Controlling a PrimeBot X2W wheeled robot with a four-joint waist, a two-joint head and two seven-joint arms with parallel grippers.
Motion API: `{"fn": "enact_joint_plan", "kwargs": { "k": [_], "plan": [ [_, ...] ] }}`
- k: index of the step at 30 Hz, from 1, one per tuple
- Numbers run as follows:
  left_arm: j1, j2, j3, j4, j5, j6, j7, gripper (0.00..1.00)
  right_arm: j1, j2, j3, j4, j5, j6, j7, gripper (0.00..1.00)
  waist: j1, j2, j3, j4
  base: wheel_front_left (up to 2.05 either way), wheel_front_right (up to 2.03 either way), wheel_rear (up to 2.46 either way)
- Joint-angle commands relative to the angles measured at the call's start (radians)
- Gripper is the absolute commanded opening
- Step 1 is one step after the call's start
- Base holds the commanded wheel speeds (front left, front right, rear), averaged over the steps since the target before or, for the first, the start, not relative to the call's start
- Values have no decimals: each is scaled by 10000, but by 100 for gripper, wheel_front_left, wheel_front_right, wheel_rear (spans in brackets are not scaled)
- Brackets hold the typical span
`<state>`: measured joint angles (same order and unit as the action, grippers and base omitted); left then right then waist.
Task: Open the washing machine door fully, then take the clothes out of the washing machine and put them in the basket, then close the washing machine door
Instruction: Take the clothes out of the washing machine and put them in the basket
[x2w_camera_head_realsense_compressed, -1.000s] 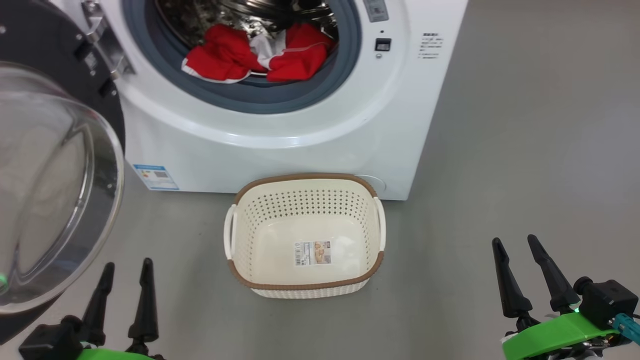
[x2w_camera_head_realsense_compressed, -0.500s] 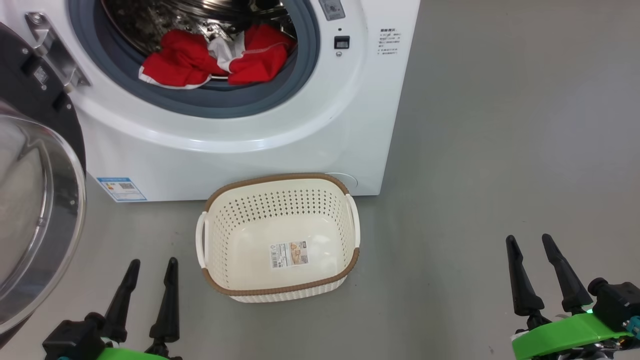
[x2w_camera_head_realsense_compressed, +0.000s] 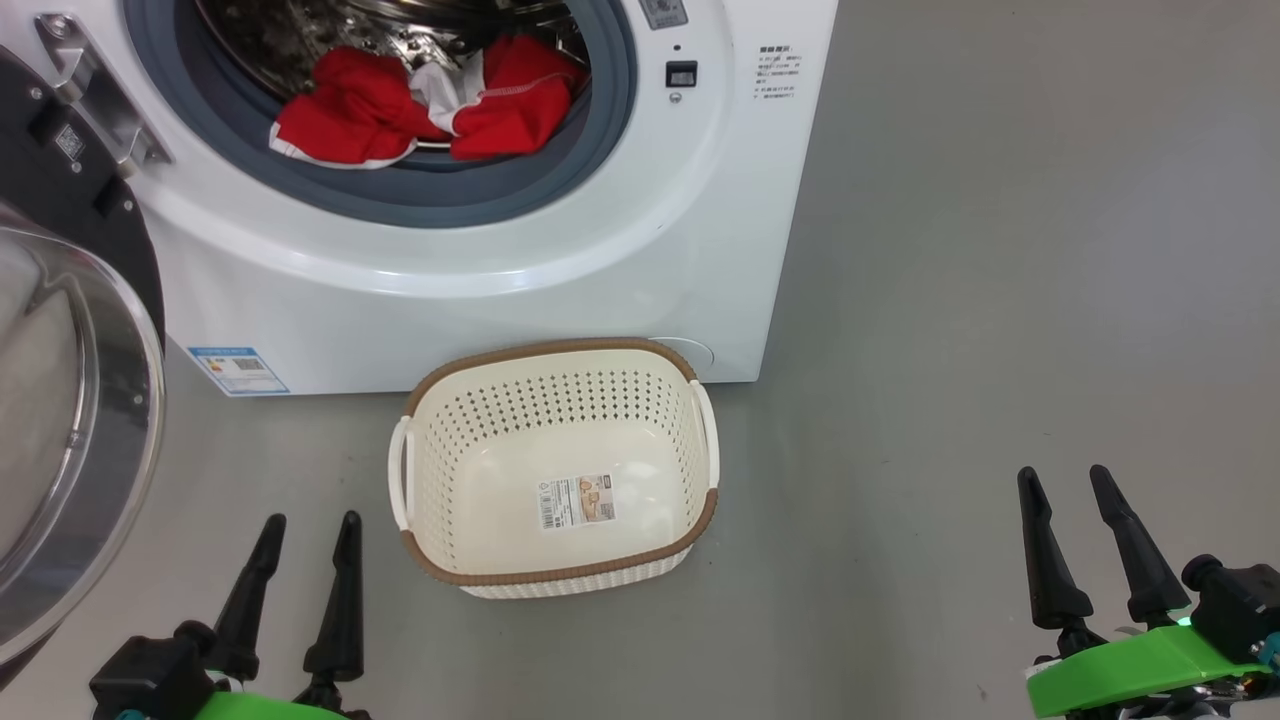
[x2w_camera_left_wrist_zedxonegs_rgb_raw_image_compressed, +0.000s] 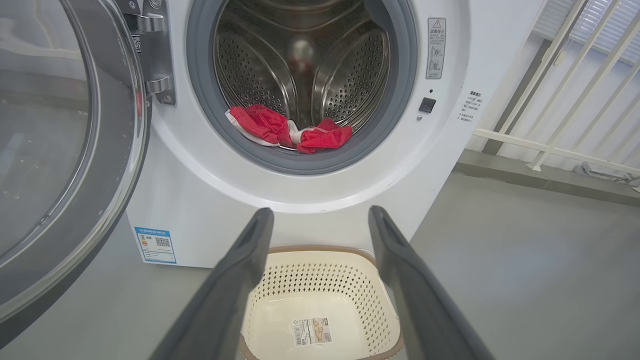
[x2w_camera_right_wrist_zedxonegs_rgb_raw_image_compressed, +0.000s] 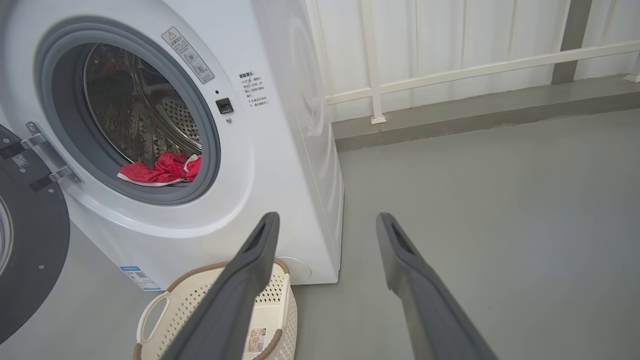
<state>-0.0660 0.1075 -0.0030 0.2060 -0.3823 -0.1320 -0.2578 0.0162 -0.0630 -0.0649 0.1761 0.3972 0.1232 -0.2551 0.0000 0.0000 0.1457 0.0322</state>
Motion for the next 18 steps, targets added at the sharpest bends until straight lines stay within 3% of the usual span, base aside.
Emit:
{"fn": "enact_joint_plan", "kwargs": {
  "k": [1, 12, 18],
  "plan": [
    [-303, 170, 283, -262, -41, 13, -40, 100, -124, -91, 163, -268, -84, 75, -67, 100, 0, 0, -4, 10, 0, 0, 0],
    [-351, 163, 281, -431, -42, 13, -40, 100, -180, -88, 205, -263, -96, 75, -67, 100, 0, 0, 74, 49, 1, -1, 0],
    [-363, 182, 226, -571, -81, 13, -40, 100, -206, -81, 239, -277, -80, 75, -67, 100, 0, 0, 117, 68, 61, -61, 0]
  ]
}}
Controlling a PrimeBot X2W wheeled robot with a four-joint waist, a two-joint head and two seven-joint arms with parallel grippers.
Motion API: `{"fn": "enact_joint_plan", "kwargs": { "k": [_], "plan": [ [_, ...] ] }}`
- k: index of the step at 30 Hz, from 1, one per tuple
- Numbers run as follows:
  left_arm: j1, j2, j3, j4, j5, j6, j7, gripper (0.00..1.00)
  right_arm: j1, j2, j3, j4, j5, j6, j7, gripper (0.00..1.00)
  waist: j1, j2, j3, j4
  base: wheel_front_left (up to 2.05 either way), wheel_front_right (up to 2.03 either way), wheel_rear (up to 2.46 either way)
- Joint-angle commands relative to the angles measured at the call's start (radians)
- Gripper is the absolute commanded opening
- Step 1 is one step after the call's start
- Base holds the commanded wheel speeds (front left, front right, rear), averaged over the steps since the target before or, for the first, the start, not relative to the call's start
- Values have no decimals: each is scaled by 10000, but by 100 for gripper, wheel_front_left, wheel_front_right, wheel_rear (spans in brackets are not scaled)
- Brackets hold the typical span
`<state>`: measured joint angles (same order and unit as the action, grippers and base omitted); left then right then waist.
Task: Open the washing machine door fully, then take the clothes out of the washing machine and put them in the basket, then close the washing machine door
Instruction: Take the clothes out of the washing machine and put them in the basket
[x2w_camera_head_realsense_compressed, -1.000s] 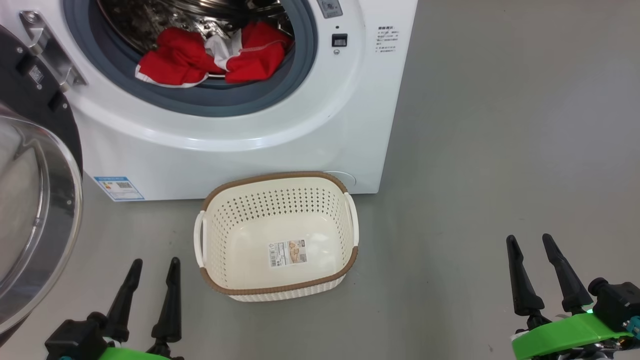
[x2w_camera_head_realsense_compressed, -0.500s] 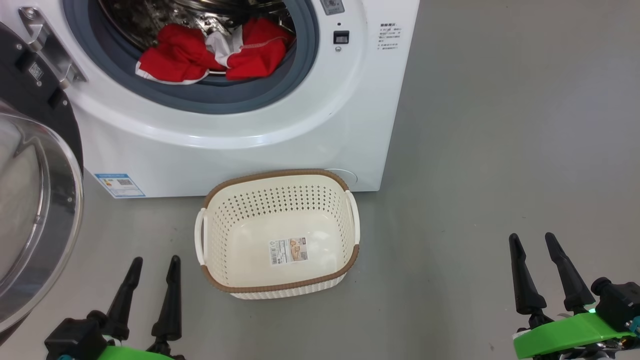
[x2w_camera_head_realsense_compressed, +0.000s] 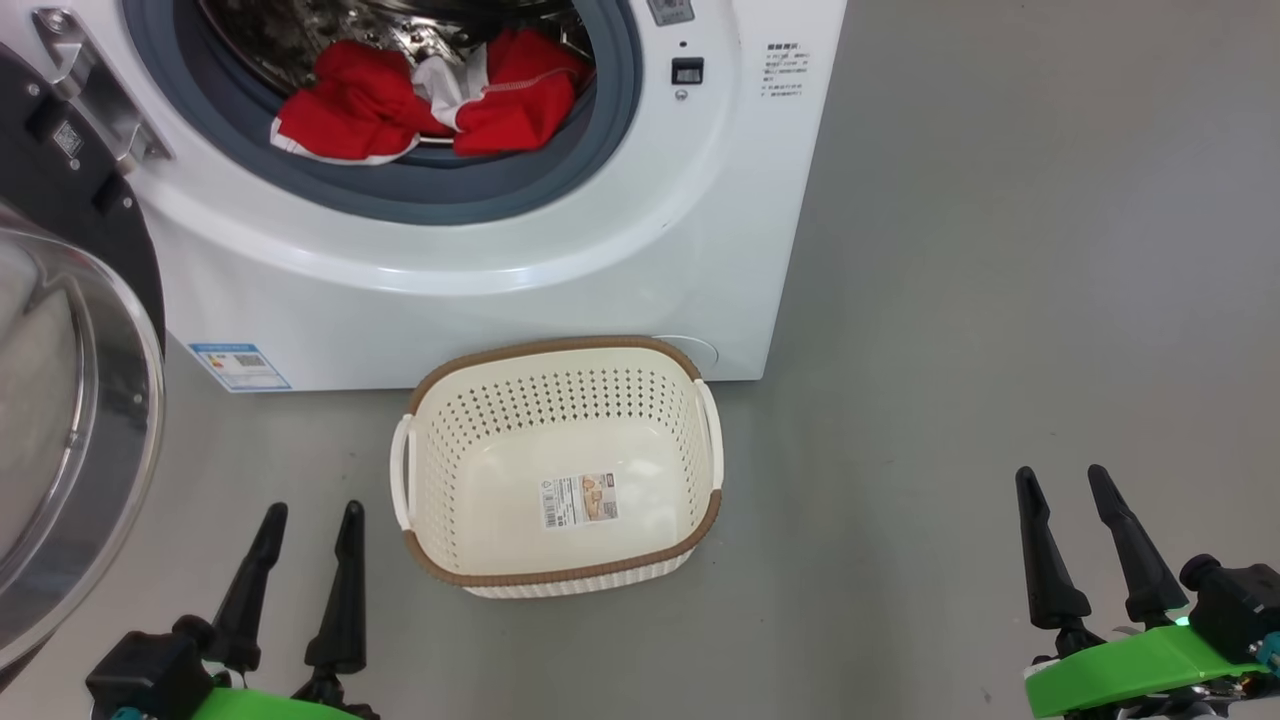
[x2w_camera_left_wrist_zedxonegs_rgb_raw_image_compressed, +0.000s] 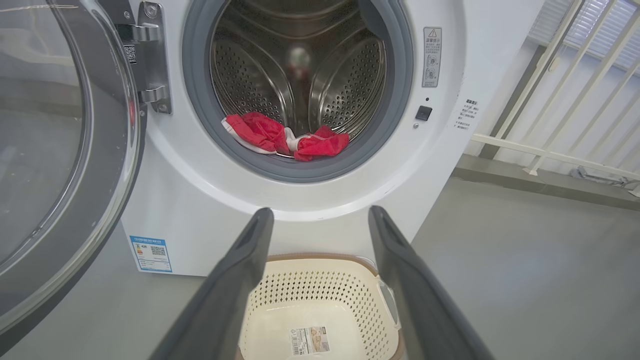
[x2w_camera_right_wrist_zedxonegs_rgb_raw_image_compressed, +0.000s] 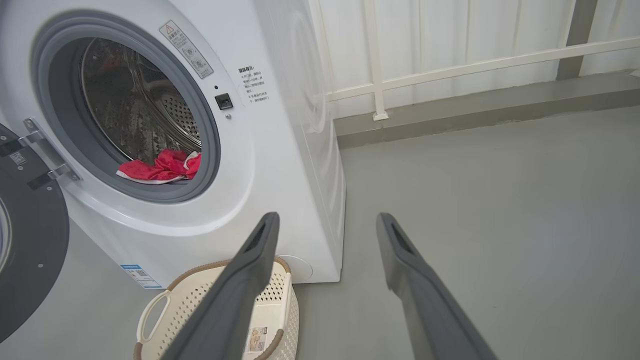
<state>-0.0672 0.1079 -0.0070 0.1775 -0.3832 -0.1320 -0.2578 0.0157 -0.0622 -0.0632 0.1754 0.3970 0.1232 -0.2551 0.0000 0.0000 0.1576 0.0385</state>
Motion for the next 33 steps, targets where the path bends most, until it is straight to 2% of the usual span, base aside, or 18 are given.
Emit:
{"fn": "enact_joint_plan", "kwargs": {
  "k": [1, 16, 33],
  "plan": [
    [-348, 184, 256, -303, -82, 13, -40, 100, -202, -88, 231, -269, -71, 75, -67, 100, 0, 0, 9, 8, 108, -108, 0],
    [-325, 191, 219, -269, -66, 13, -40, 100, -164, -103, 338, -251, -45, 75, -67, 100, 0, 0, -5, 60, 124, -124, 0],
    [-620, 190, 139, 206, 136, 13, -40, 100, -359, -104, 485, -251, -32, 75, -67, 100, 0, 0, 414, -5, 11, -11, 0]
  ]
}}
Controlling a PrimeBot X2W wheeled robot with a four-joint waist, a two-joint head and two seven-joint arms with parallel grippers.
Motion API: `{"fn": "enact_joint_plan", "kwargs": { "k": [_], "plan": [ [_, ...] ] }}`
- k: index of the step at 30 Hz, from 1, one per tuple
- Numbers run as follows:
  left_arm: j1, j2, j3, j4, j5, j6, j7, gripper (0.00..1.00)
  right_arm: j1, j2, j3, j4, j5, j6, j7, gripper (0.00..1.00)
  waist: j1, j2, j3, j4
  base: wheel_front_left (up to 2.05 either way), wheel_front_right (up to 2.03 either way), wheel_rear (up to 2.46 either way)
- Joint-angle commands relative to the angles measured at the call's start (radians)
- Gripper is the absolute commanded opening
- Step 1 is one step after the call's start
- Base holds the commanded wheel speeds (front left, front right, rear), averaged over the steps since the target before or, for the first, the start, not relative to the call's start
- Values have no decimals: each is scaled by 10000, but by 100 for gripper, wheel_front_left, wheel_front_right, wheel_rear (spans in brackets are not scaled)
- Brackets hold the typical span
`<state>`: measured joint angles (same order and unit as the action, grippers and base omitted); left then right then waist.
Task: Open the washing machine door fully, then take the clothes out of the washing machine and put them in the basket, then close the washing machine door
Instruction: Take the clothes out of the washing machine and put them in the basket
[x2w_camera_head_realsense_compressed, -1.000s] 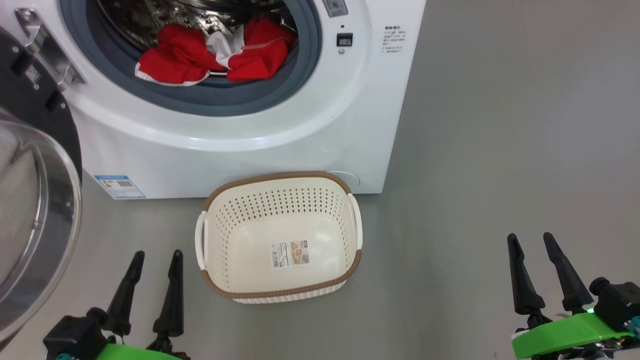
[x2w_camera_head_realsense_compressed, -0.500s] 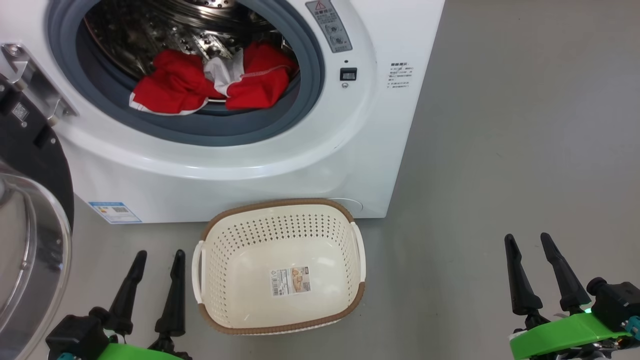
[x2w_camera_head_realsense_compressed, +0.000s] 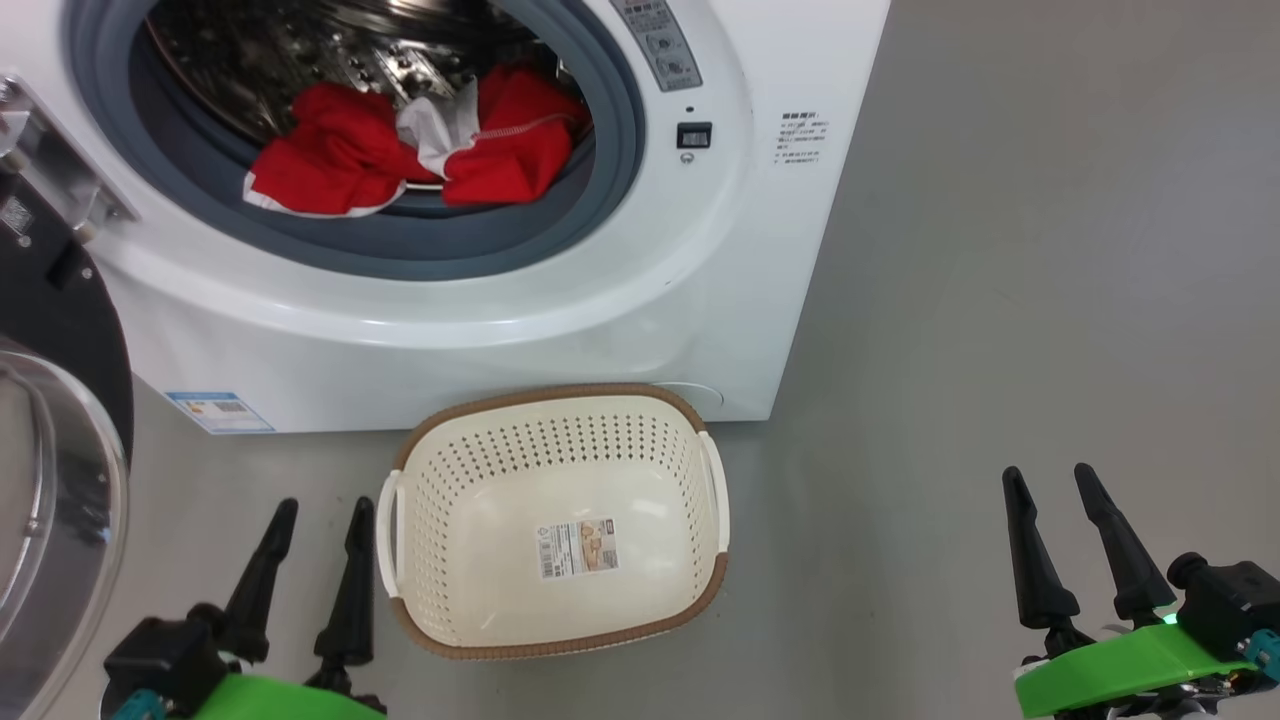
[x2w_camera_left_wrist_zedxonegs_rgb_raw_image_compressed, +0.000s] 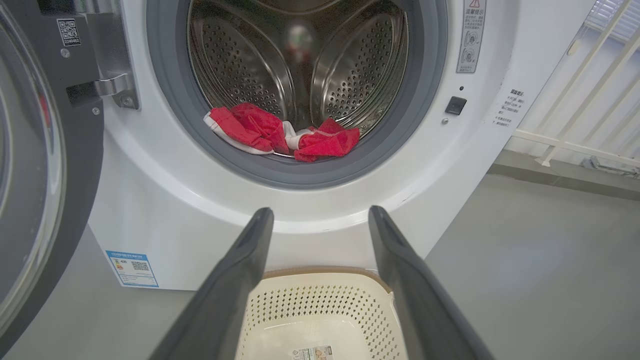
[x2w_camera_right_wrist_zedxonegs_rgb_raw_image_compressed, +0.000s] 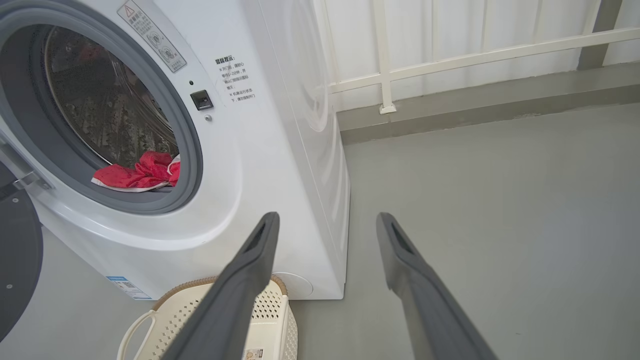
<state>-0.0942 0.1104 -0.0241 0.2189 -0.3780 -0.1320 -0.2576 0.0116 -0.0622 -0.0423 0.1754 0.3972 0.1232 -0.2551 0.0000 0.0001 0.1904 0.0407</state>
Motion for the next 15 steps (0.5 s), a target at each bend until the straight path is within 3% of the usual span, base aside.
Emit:
{"fn": "enact_joint_plan", "kwargs": {
  "k": [1, 15],
  "plan": [
    [-448, 152, 312, -116, 135, 13, -42, 100, -353, -100, 280, -261, -35, 75, -67, 100, 0, -1, 157, -44, 0, 0, 0],
    [-3824, 555, 100, 1580, 722, 13, -42, 100, -1232, 43, 545, -342, -42, 75, -67, 100, 0, -1, 1808, -733, 0, 0, 0]
  ]
}}
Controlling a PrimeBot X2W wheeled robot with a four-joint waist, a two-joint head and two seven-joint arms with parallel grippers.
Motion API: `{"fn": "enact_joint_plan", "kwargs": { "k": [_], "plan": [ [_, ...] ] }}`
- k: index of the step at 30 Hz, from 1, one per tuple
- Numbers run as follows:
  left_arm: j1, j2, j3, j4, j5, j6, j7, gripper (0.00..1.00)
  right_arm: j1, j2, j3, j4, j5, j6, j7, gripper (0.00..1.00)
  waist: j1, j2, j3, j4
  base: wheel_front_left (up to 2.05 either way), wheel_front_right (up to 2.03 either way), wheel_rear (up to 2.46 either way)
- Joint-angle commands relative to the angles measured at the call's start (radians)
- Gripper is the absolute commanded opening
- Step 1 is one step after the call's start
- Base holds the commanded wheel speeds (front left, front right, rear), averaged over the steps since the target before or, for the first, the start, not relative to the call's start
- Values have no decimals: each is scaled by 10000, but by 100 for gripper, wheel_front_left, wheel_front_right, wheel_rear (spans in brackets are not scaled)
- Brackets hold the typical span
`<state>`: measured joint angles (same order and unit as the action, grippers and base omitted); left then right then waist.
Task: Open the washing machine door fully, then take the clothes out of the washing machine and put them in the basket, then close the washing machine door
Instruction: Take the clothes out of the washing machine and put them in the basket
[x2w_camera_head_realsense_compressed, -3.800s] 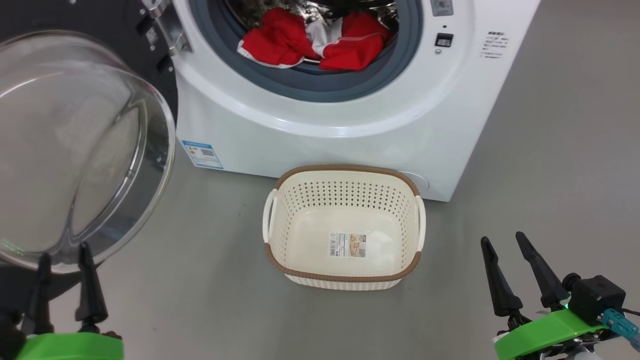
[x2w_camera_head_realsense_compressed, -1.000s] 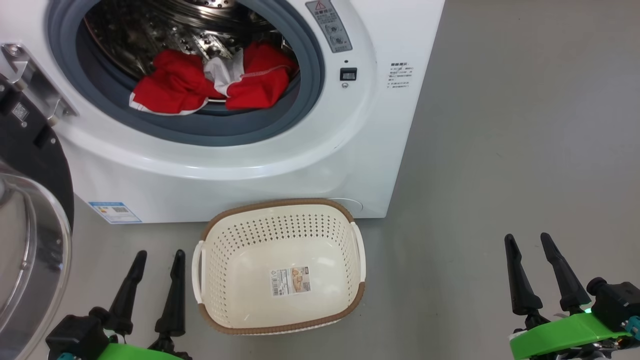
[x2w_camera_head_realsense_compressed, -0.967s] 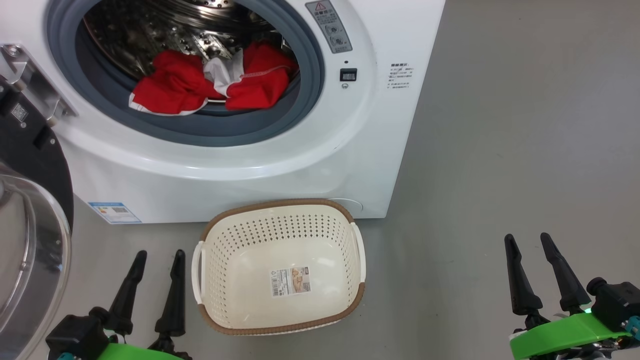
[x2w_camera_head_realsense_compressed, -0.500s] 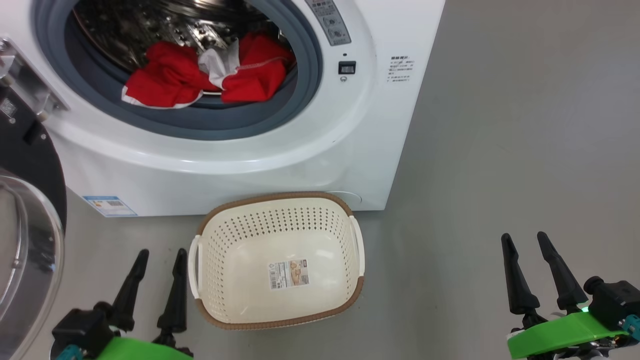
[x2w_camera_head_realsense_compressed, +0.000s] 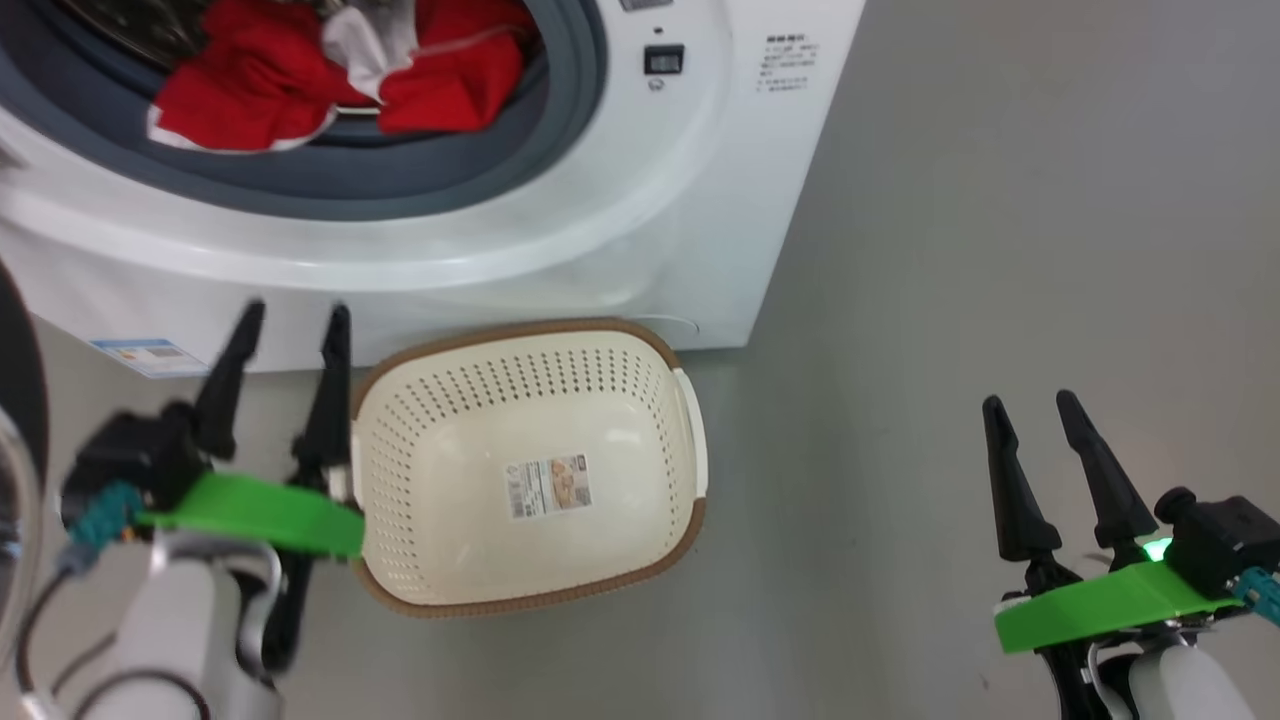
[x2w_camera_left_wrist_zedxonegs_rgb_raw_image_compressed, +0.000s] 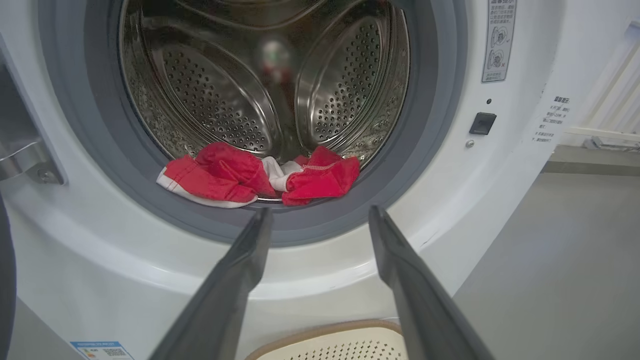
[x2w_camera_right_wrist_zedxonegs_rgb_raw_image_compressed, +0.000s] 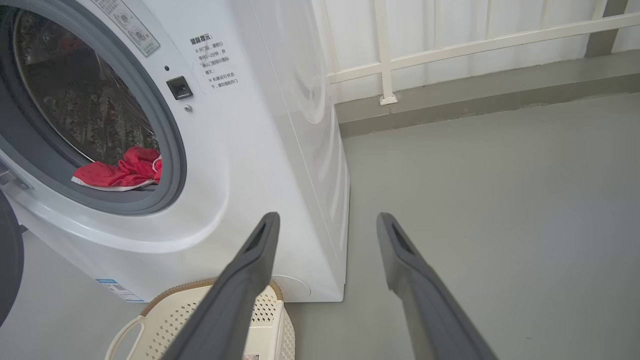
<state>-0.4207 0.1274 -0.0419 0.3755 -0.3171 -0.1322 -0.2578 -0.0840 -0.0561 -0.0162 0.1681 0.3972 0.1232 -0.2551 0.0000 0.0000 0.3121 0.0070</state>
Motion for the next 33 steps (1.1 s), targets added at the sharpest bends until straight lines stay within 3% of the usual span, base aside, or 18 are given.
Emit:
{"fn": "enact_joint_plan", "kwargs": {
  "k": [1, 16, 33],
  "plan": [
    [-558, 384, 278, 13, 112, 15, -40, 100, -275, -18, 284, -269, -42, 75, -67, 100, 0, 0, 591, -395, 0, 0, 0],
    [-4846, 1671, -369, 3478, -185, 15, -40, 100, -1086, 56, 752, -325, 576, 75, -67, 100, 0, 0, 2154, -1832, 0, 0, 0],
    [-8119, 2915, -1728, 6680, -686, 15, -40, 100, -1237, 58, 1382, -465, 1189, 75, -67, 100, 0, 0, 2948, -2932, 0, 0, 0]
  ]
}}
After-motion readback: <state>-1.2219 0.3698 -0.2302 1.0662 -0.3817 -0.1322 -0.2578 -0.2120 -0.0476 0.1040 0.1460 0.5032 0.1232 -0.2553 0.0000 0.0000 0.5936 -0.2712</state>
